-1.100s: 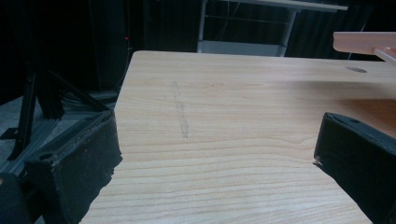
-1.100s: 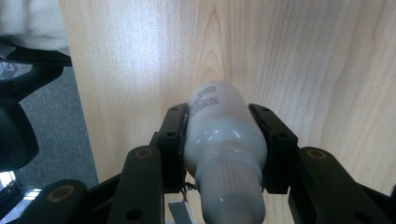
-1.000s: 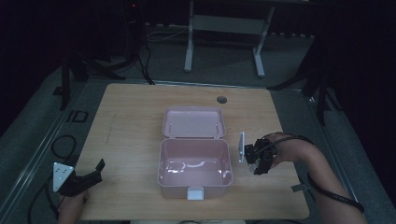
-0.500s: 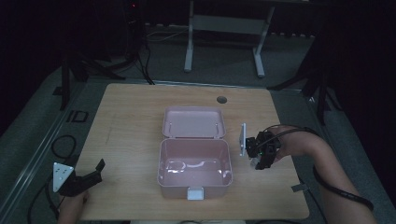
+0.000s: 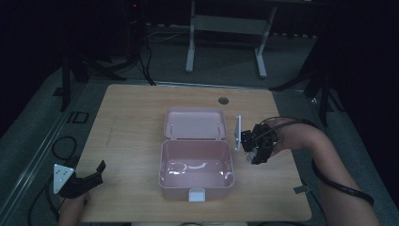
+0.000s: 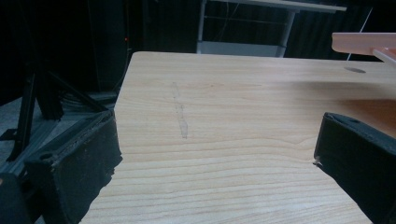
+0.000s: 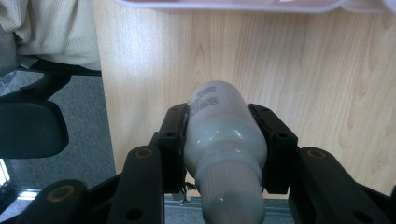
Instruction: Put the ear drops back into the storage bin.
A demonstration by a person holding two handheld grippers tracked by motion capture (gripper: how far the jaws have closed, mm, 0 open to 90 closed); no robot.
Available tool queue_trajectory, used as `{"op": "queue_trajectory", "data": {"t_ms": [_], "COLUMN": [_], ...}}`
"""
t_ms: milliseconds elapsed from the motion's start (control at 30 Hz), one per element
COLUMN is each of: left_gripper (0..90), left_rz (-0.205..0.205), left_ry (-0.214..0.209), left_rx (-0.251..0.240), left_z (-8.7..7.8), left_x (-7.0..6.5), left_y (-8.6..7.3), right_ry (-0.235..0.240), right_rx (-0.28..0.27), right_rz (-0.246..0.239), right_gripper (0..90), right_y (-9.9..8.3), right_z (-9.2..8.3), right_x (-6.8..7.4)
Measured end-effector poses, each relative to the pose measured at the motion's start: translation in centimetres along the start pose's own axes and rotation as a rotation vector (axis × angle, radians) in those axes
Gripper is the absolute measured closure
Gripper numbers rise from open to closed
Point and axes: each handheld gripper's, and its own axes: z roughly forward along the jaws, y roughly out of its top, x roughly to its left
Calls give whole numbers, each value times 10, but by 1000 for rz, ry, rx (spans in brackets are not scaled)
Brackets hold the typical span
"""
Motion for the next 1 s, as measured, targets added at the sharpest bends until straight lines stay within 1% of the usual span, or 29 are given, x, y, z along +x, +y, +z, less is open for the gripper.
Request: {"op": "queue_trajectory", "data": {"t_ms": [100, 133, 300, 600, 667, 733, 933, 1000], "left_gripper": [4, 4, 4, 4, 4, 4, 4, 4], "left_rz": [0, 0, 0, 1, 1, 0, 0, 1], "left_ry": [0, 0, 0, -1, -1, -2, -2, -2], "left_rx": [0, 0, 2, 1, 0, -2, -1, -1], "left_z": [0, 0, 0, 0, 0, 0, 0, 0], "left_x": [0, 0, 0, 0, 0, 0, 0, 0], "left_y": [0, 0, 0, 0, 0, 0, 0, 0], "right_ry": [-7, -7, -10, -19, -19, -18, -3, 3], "right_rx": [-3, -2, 2, -5, -10, -14, -12, -9], "right_rz": [-9, -5, -26, -71, -78, -93, -138, -142], "right_gripper": [597, 597, 597, 597, 597, 597, 597, 597], "right_y": [5, 7, 16, 40, 43, 52, 71, 75], "right_z": [-4, -5, -10, -15, -15, -14, -6, -4], "right_x": [-1, 0, -1, -2, -2, -2, 0, 0]}}
